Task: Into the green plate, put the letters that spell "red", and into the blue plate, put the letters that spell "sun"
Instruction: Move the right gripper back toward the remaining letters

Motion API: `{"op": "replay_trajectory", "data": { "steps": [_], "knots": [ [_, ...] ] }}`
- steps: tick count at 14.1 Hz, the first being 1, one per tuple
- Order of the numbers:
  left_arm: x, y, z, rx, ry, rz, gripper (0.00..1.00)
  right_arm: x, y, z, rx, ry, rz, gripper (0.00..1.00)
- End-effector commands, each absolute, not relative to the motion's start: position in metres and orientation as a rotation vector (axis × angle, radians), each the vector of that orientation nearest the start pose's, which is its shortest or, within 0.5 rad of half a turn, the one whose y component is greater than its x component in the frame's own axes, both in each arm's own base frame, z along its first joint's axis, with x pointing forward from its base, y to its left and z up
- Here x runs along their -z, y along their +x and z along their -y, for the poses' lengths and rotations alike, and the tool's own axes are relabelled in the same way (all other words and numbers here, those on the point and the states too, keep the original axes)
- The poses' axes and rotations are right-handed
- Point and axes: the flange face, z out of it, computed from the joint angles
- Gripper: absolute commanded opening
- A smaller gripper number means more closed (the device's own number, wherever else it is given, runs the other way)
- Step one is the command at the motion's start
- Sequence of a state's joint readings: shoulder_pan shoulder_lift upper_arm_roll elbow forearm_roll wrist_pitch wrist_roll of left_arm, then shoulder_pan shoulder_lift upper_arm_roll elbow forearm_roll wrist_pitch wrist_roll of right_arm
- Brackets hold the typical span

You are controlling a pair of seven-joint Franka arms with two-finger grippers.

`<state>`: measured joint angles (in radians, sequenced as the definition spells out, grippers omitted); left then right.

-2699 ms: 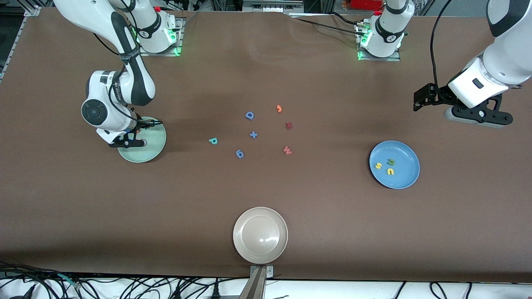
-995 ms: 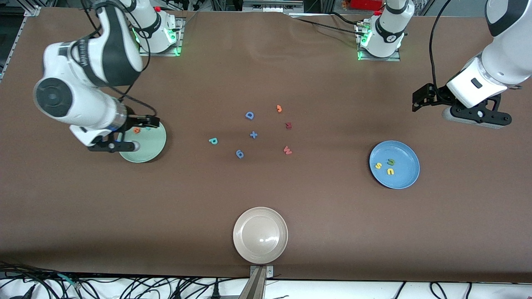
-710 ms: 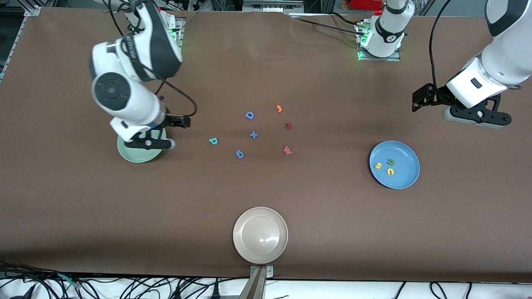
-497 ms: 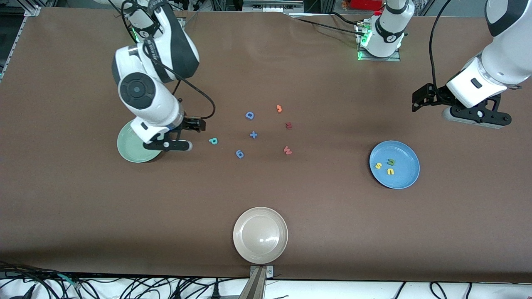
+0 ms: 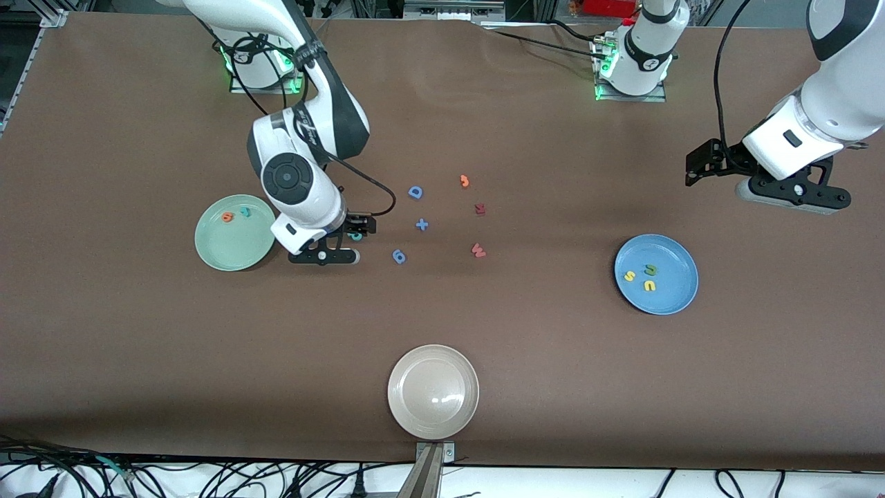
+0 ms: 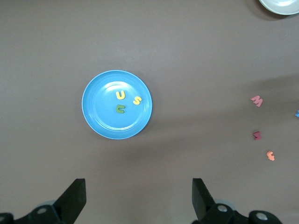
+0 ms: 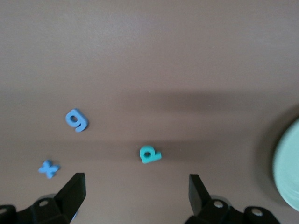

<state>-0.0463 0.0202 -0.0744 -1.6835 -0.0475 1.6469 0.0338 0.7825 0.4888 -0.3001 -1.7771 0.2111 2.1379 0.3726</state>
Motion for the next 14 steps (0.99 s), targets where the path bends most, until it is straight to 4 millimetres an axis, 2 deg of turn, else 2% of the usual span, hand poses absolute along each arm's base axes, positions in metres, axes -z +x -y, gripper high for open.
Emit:
{"op": "replay_trajectory", "data": {
  "steps": [1, 3, 5, 7, 10, 14],
  "knots": [
    [-0.571, 0.561, 0.073, -0.083, -3.180, -0.271, 1.00, -0.249, 0.538, -0.313, -0.156, -3.138, 0.041, 0.98],
    [-0.571, 0.561, 0.073, -0.083, -3.180, -0.271, 1.00, -0.225, 0.530, -0.306, -0.156, -3.153, 0.035, 0.97],
    [-0.571, 0.561, 0.073, -0.083, -3.180, -0.271, 1.00, -0.197, 0.518, -0.311, -0.105, -3.149, 0.054, 0.97],
    [-0.571, 0.561, 0.073, -0.083, -3.180, -0.271, 1.00, -0.179, 0.513, -0.317, -0.113, -3.143, 0.008, 0.97],
    [-0.571, 0.561, 0.073, -0.083, -3.180, -0.271, 1.00, -0.175, 0.512, -0.318, -0.134, -3.121, -0.038, 0.95],
    [-0.571, 0.561, 0.073, -0.083, -3.180, -0.271, 1.00, -0.178, 0.514, -0.315, -0.136, -3.121, -0.041, 0.80]
  ]
}}
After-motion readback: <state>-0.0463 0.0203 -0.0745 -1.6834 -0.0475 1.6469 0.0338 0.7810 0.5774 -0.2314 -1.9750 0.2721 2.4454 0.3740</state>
